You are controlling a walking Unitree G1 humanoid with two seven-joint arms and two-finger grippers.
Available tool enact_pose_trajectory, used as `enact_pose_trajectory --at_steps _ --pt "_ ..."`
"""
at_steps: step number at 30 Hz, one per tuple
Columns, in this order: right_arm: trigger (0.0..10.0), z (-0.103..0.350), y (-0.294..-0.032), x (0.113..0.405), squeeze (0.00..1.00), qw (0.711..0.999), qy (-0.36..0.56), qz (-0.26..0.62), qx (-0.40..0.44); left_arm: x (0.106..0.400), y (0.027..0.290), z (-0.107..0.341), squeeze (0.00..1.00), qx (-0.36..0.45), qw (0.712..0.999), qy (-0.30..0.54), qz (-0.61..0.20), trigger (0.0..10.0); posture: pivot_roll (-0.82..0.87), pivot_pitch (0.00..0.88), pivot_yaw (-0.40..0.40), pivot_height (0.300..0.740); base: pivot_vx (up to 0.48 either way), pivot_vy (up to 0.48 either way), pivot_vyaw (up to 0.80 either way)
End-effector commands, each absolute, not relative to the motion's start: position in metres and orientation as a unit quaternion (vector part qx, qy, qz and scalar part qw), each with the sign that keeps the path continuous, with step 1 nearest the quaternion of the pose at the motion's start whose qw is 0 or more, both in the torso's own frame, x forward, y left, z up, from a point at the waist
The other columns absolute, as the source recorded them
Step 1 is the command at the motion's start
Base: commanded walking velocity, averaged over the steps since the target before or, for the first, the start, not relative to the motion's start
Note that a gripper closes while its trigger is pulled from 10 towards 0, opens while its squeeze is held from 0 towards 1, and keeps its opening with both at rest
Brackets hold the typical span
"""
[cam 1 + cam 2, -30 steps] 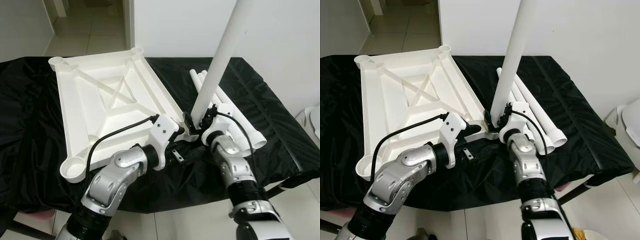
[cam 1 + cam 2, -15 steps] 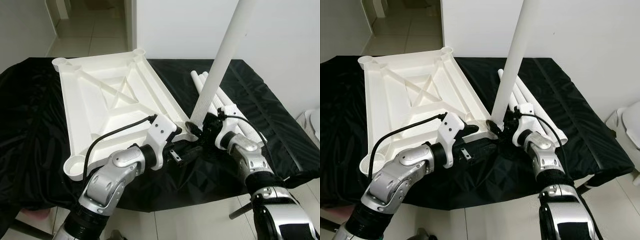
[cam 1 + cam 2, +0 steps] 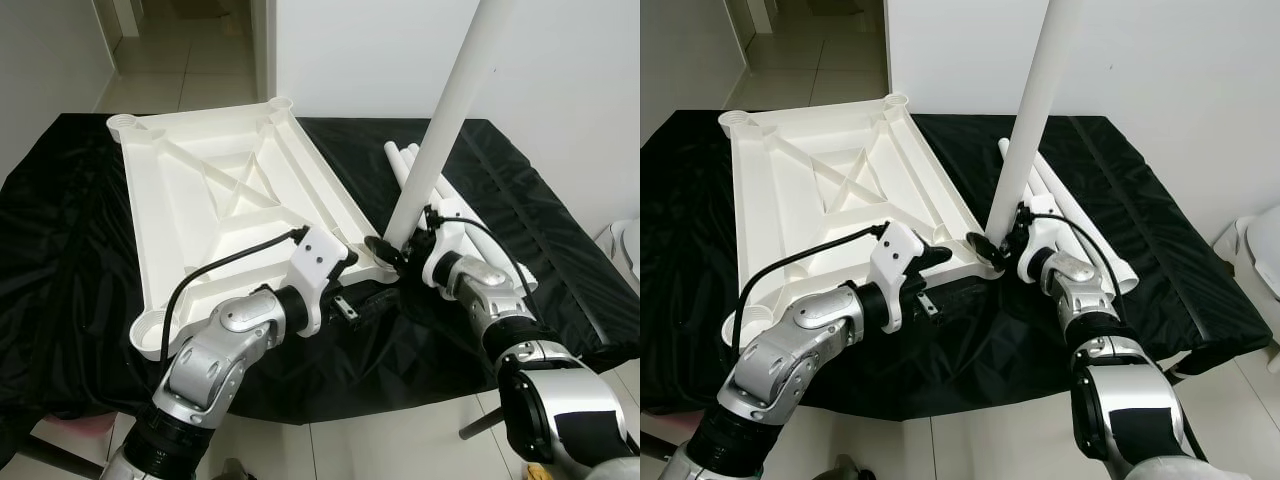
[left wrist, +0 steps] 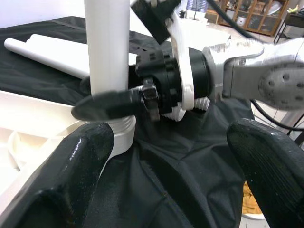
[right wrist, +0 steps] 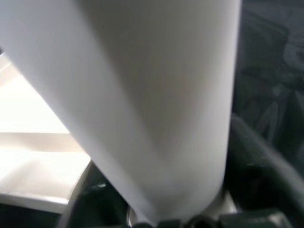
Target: Building children table
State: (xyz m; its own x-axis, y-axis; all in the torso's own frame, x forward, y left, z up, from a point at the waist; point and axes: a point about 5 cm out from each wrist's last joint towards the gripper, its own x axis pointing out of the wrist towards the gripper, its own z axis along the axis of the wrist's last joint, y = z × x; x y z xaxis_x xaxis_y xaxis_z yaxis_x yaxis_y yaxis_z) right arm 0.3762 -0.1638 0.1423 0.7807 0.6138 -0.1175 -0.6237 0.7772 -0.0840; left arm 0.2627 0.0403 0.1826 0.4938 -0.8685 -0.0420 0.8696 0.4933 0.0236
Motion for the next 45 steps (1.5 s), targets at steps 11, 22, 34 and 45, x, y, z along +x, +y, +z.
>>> enact_pose_trajectory --at_steps 11,22,34,45 --pt "0.0 0.126 -0.170 0.371 0.00 0.936 0.087 0.336 -0.061 0.262 0.039 0.186 0.00 0.018 0.864 0.008 -0.504 10.0 -0.02 0.028 -0.026 0.740 0.000 0.000 0.00" --pt "0.0 0.126 -0.173 0.373 0.00 0.963 0.061 0.260 -0.033 0.261 0.038 0.186 0.00 0.016 0.863 0.009 -0.506 10.0 -0.02 0.036 -0.032 0.740 0.000 0.000 0.00" --pt "0.0 0.130 -0.126 0.367 0.00 0.987 0.009 0.155 0.026 0.258 0.035 0.184 0.00 0.010 0.860 0.011 -0.509 10.0 -0.03 0.044 -0.029 0.740 0.000 0.000 0.00" --pt "0.0 0.124 -0.102 0.356 0.00 0.999 0.017 -0.011 0.048 0.256 0.033 0.182 0.00 0.009 0.857 0.015 -0.514 10.0 -0.03 0.038 -0.030 0.740 0.000 0.000 0.00"
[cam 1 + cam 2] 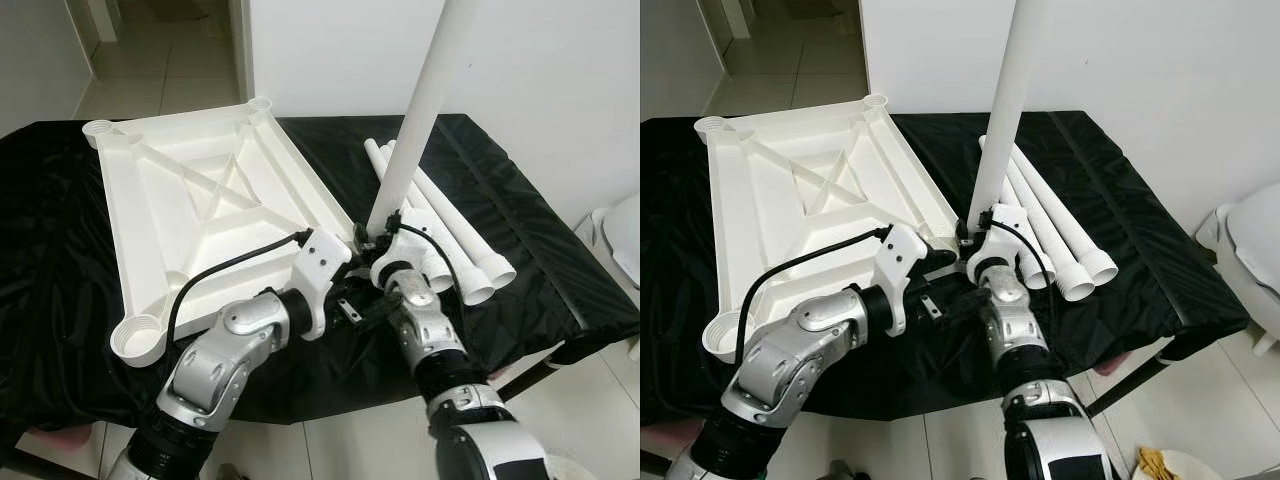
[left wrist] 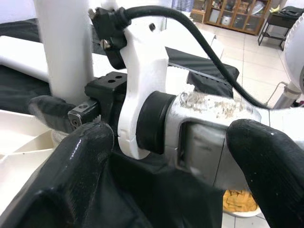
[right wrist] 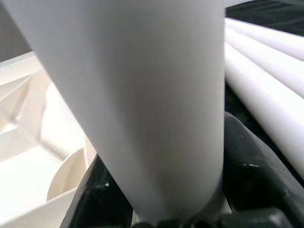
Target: Building children table
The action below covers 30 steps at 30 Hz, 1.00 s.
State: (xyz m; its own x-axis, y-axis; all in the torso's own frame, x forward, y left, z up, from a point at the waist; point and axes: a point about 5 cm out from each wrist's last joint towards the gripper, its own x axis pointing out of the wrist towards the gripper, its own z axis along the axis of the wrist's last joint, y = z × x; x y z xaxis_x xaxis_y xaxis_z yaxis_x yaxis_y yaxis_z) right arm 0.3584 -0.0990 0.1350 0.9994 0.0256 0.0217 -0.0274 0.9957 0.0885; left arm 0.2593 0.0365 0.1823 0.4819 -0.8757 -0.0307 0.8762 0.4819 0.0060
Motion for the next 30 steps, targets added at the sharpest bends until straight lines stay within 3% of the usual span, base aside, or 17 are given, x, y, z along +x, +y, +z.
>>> enact_pose_trajectory --at_steps 1,8,9,12,13,21,26,27,30 --pt "0.0 0.124 -0.099 0.355 0.00 0.999 0.016 -0.015 0.049 0.256 0.033 0.182 0.00 0.008 0.857 0.015 -0.515 10.0 -0.03 0.037 -0.030 0.740 0.000 0.000 0.00" --pt "0.0 0.126 -0.105 0.351 0.00 0.998 0.025 -0.019 0.046 0.255 0.033 0.182 0.00 0.007 0.858 0.015 -0.514 10.0 -0.03 0.034 -0.038 0.740 0.000 0.000 0.00" --pt "4.9 0.126 -0.105 0.350 0.27 0.999 0.026 -0.015 0.045 0.256 0.033 0.182 0.00 0.006 0.858 0.015 -0.513 10.0 -0.03 0.031 -0.040 0.740 0.000 0.000 0.00" --pt "4.9 0.126 -0.104 0.349 0.27 0.999 0.028 -0.014 0.044 0.255 0.032 0.182 0.00 0.006 0.858 0.014 -0.513 10.0 -0.03 0.028 -0.040 0.740 0.000 0.000 0.00" --pt "10.0 0.127 -0.103 0.348 1.00 0.998 0.028 -0.007 0.049 0.256 0.032 0.182 0.00 0.006 0.858 0.014 -0.513 10.0 -0.03 0.028 -0.040 0.740 0.000 0.000 0.00" --pt "10.0 0.131 -0.110 0.348 1.00 0.999 0.010 0.010 0.051 0.255 0.031 0.181 0.00 0.006 0.858 0.013 -0.514 10.0 -0.03 0.016 -0.042 0.740 0.000 0.000 0.00" --pt "10.0 0.141 -0.129 0.351 1.00 0.998 -0.018 0.056 0.037 0.255 0.031 0.181 0.00 0.007 0.856 0.013 -0.516 10.0 -0.04 0.013 -0.042 0.740 0.000 0.000 0.00" --pt "10.0 0.142 -0.133 0.352 0.00 0.997 -0.018 0.070 0.039 0.255 0.031 0.181 0.00 0.007 0.856 0.013 -0.516 10.0 -0.04 0.012 -0.042 0.740 0.000 0.000 0.00" --pt "10.0 0.144 -0.146 0.355 0.00 0.992 -0.019 0.126 0.025 0.255 0.031 0.181 0.00 0.008 0.856 0.013 -0.517 10.0 -0.04 0.010 -0.040 0.740 0.000 0.000 0.00"
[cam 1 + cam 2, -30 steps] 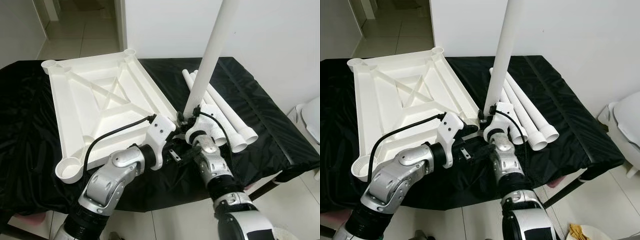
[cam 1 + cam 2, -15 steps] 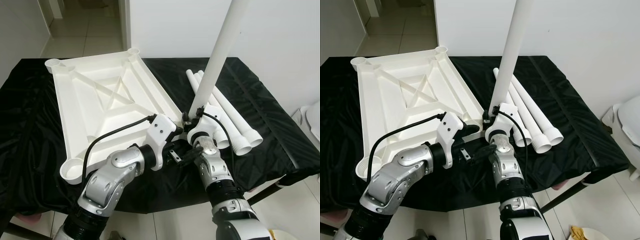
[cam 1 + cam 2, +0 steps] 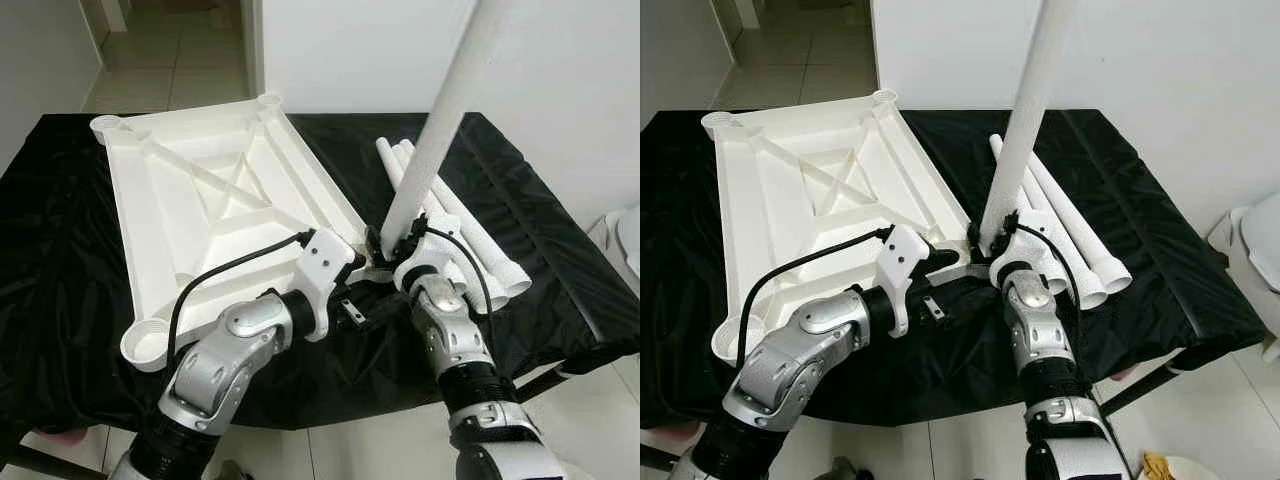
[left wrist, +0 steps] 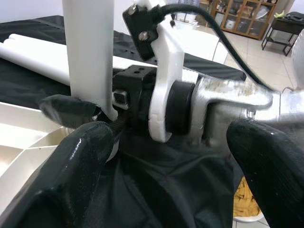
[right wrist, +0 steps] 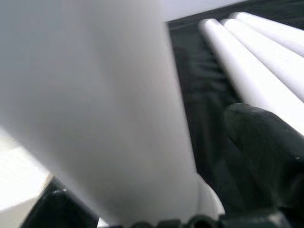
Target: Building children table
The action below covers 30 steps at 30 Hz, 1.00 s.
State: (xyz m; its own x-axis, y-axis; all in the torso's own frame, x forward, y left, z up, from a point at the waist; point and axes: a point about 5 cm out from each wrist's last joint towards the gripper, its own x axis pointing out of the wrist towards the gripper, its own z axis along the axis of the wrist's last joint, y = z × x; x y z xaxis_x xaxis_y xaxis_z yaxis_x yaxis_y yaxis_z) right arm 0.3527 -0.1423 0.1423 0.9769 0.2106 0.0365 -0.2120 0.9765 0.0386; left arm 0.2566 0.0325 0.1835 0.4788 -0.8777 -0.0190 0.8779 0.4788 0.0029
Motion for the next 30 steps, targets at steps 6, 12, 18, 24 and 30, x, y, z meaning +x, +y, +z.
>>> enact_pose_trajectory --at_steps 6,12,18,24,30 --pt "10.0 0.146 -0.162 0.357 0.00 0.975 -0.013 0.222 -0.025 0.256 0.031 0.181 0.00 0.009 0.855 0.013 -0.518 10.0 -0.04 0.000 -0.034 0.740 0.000 0.000 0.00" --pt "10.0 0.144 -0.174 0.362 0.00 0.957 0.004 0.281 -0.079 0.256 0.031 0.182 0.00 0.012 0.855 0.012 -0.519 10.0 -0.03 0.000 -0.033 0.740 0.000 0.000 0.00" --pt "10.0 0.144 -0.175 0.362 0.00 0.942 0.006 0.317 -0.112 0.257 0.032 0.183 0.00 0.013 0.855 0.011 -0.518 10.0 -0.03 0.000 -0.032 0.740 0.000 0.000 0.00" --pt "10.0 0.143 -0.173 0.369 0.00 0.938 0.024 0.331 -0.104 0.257 0.033 0.183 0.00 0.014 0.857 0.010 -0.515 10.0 -0.02 0.000 -0.032 0.740 0.000 0.000 0.00" --pt "4.9 0.142 -0.170 0.372 0.00 0.938 0.030 0.331 -0.097 0.257 0.033 0.184 0.00 0.014 0.858 0.010 -0.513 10.0 -0.01 0.000 -0.032 0.740 0.000 0.000 0.00"
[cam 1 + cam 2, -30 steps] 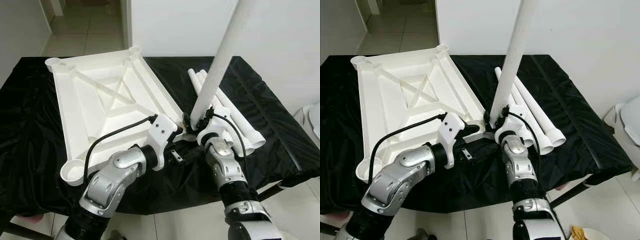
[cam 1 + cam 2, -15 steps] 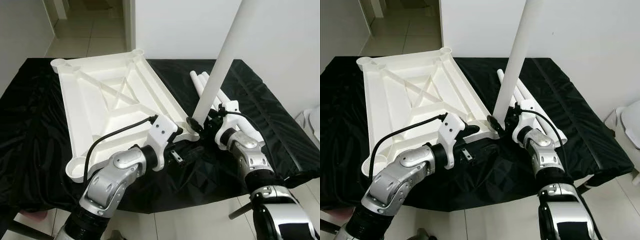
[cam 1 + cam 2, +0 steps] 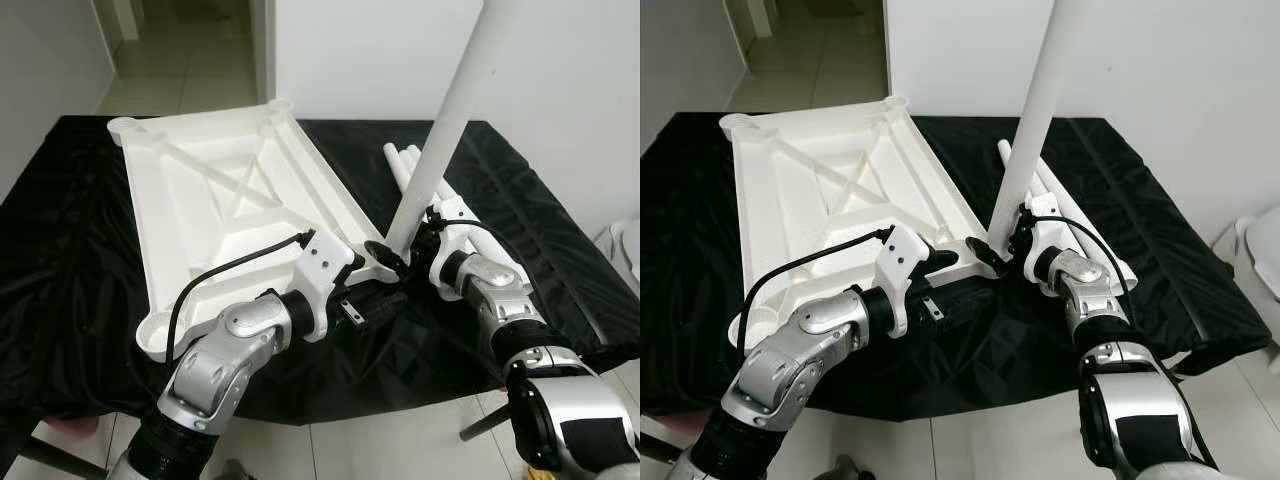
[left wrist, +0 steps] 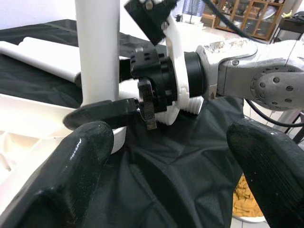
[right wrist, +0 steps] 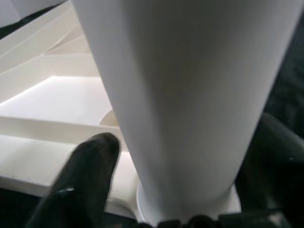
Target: Building children table
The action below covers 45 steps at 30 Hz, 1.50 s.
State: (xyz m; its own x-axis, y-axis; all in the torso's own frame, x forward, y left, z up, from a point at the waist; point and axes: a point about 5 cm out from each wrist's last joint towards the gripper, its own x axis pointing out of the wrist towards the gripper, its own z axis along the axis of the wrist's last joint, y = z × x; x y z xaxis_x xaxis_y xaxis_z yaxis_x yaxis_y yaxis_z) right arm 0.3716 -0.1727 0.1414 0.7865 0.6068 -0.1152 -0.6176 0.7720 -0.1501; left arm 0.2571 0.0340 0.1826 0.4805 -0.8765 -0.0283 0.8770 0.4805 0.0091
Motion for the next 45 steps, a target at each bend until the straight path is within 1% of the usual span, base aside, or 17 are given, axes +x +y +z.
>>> enact_pose_trajectory --at_steps 1,2,3,9,17,20,22,26,30,31,32,33,35,37,41,43,45 --pt "3.5 0.140 -0.169 0.373 0.00 0.938 0.034 0.332 -0.092 0.257 0.033 0.184 0.00 0.014 0.858 0.010 -0.513 10.0 -0.01 0.000 -0.034 0.740 0.000 0.000 0.00" --pt "3.5 0.140 -0.169 0.373 0.00 0.938 0.034 0.332 -0.092 0.257 0.033 0.184 0.00 0.014 0.858 0.010 -0.513 10.0 -0.01 0.000 -0.034 0.740 0.000 0.000 0.00" --pt "0.0 0.137 -0.169 0.373 0.00 0.939 0.046 0.330 -0.085 0.257 0.033 0.184 0.00 0.014 0.859 0.009 -0.512 10.0 -0.01 0.000 -0.034 0.740 0.000 0.000 0.00" --pt "0.0 0.123 -0.167 0.370 0.00 0.937 0.088 0.333 -0.060 0.257 0.034 0.185 0.00 0.013 0.861 0.009 -0.509 10.0 0.00 0.003 -0.037 0.740 0.000 0.000 0.00" --pt "0.0 0.118 -0.169 0.368 0.00 0.941 0.095 0.323 -0.029 0.257 0.035 0.185 0.00 0.010 0.863 0.009 -0.505 10.0 -0.01 0.019 -0.039 0.740 0.000 0.000 0.00" --pt "0.0 0.117 -0.169 0.368 0.00 0.946 0.094 0.310 -0.024 0.258 0.036 0.185 0.00 0.010 0.864 0.009 -0.503 10.0 -0.01 0.022 -0.040 0.740 0.000 0.000 0.00" --pt "0.0 0.117 -0.167 0.371 0.00 0.960 0.083 0.266 -0.011 0.258 0.036 0.186 0.00 0.008 0.866 0.008 -0.500 10.0 -0.01 0.030 -0.039 0.740 0.000 0.000 0.00" --pt "0.0 0.118 -0.165 0.372 0.00 0.965 0.076 0.249 -0.001 0.258 0.037 0.186 0.00 0.008 0.866 0.008 -0.500 10.0 -0.01 0.033 -0.036 0.740 0.000 0.000 0.00" --pt "0.0 0.118 -0.156 0.374 0.00 0.976 0.065 0.207 0.025 0.258 0.036 0.185 0.00 0.006 0.866 0.009 -0.501 10.0 -0.02 0.036 -0.031 0.740 0.000 0.000 0.00" --pt "0.0 0.118 -0.149 0.374 0.00 0.981 0.061 0.181 0.037 0.258 0.036 0.185 0.00 0.006 0.865 0.010 -0.502 10.0 -0.02 0.038 -0.029 0.740 0.000 0.000 0.00" --pt "0.0 0.118 -0.149 0.374 0.00 0.981 0.061 0.181 0.037 0.258 0.036 0.185 0.00 0.006 0.865 0.010 -0.502 10.0 -0.02 0.038 -0.029 0.740 0.000 0.000 0.00" --pt "0.0 0.120 -0.139 0.373 0.00 0.986 0.050 0.152 0.045 0.258 0.036 0.185 0.00 0.006 0.864 0.010 -0.503 10.0 -0.03 0.038 -0.024 0.740 0.000 0.000 0.00" --pt "0.0 0.121 -0.133 0.372 0.00 0.989 0.043 0.134 0.051 0.258 0.036 0.185 0.00 0.005 0.864 0.011 -0.504 10.0 -0.03 0.038 -0.024 0.740 0.000 0.000 0.00" --pt "0.0 0.124 -0.114 0.368 0.00 0.995 0.026 0.075 0.065 0.258 0.035 0.185 0.00 0.005 0.862 0.011 -0.507 10.0 -0.03 0.035 -0.020 0.740 0.000 0.000 0.00" --pt "0.0 0.126 -0.104 0.366 0.00 0.996 0.022 0.031 0.078 0.258 0.034 0.185 0.00 0.005 0.861 0.011 -0.508 10.0 -0.03 0.030 -0.018 0.740 0.000 0.000 0.00" --pt "0.0 0.126 -0.104 0.366 0.00 0.996 0.022 0.031 0.078 0.258 0.034 0.185 0.00 0.005 0.861 0.011 -0.508 10.0 -0.03 0.030 -0.018 0.740 0.000 0.000 0.00" --pt "0.0 0.128 -0.095 0.365 0.00 0.996 0.018 0.013 0.087 0.259 0.034 0.185 0.00 0.006 0.861 0.011 -0.509 10.0 -0.03 0.031 -0.017 0.740 0.000 0.000 0.00"
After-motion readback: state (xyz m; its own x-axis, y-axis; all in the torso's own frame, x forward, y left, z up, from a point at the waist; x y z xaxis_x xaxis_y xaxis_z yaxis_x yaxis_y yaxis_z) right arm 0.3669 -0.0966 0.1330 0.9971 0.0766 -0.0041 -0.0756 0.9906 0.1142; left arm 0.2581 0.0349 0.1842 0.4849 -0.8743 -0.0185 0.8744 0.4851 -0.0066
